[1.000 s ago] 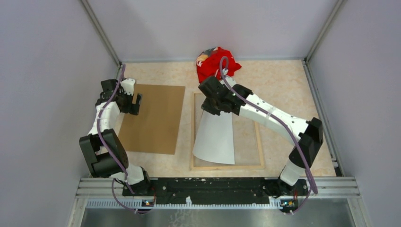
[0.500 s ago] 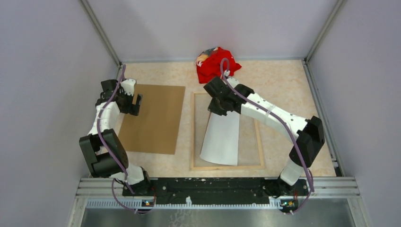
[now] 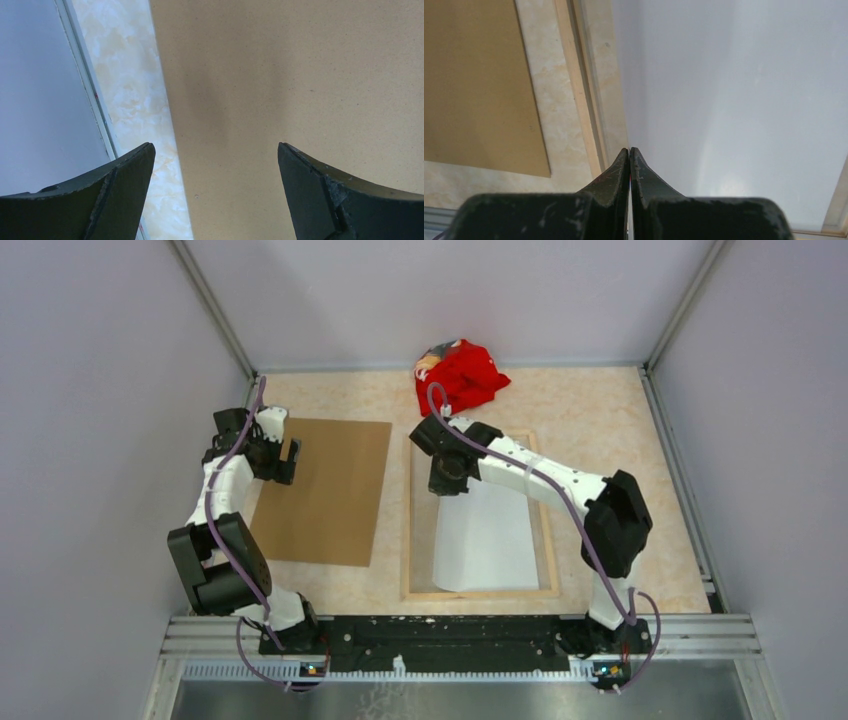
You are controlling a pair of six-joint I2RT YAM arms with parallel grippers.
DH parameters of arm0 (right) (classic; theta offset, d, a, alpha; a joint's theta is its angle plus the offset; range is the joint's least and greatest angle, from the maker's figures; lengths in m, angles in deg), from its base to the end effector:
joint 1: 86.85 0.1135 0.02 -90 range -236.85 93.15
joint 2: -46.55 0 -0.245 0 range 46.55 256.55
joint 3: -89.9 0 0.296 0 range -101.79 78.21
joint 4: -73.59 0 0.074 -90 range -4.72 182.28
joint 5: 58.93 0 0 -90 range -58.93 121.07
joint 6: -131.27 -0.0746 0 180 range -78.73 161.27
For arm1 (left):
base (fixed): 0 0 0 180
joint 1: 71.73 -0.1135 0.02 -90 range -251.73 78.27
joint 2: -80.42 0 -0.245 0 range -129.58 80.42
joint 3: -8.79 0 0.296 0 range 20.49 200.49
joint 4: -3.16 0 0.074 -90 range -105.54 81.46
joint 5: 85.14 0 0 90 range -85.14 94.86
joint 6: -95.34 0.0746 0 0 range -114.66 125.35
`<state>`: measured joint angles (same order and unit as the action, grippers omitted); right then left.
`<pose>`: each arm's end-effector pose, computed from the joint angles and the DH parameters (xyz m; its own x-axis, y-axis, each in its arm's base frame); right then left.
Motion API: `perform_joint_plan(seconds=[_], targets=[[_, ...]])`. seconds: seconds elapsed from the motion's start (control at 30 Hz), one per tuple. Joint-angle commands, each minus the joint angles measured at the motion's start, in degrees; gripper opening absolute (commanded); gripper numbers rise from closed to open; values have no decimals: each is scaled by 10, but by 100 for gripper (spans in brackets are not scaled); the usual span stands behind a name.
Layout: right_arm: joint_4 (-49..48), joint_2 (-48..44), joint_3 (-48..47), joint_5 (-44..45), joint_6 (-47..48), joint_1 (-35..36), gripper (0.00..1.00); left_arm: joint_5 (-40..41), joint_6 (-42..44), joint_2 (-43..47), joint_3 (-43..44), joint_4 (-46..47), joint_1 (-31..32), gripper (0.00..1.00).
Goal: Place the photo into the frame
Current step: Turn over the photo from the photo frame.
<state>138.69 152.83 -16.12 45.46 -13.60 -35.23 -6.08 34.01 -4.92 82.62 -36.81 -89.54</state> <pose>0.2912 0.3378 0.2144 -0.8931 0.1483 -0.4247 0.0616 0.9755 0.2110 0.3679 0.1033 0.1834 -0.7437 0.2559 -0.6177 0.1926 0.9667 0.1685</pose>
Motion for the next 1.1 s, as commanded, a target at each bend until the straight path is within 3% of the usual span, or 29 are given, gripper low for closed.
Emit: perform_joint_plan(seconds=[0.0, 0.63, 0.9, 1.0, 1.07], targets=[[29, -16, -29, 40, 16, 5, 0, -7, 7, 4, 17, -2, 0, 99], [16, -34, 31, 70, 8, -2, 0, -8, 12, 0, 15, -5, 0, 99], [-6, -20, 43, 31, 26, -3, 1, -16, 17, 8, 23, -15, 0, 99], [-25, -27, 55, 25, 26, -4, 20, -18, 18, 9, 25, -20, 0, 99], [-47, -33, 66, 14, 27, -7, 40, -15, 20, 9, 25, -20, 0, 99]])
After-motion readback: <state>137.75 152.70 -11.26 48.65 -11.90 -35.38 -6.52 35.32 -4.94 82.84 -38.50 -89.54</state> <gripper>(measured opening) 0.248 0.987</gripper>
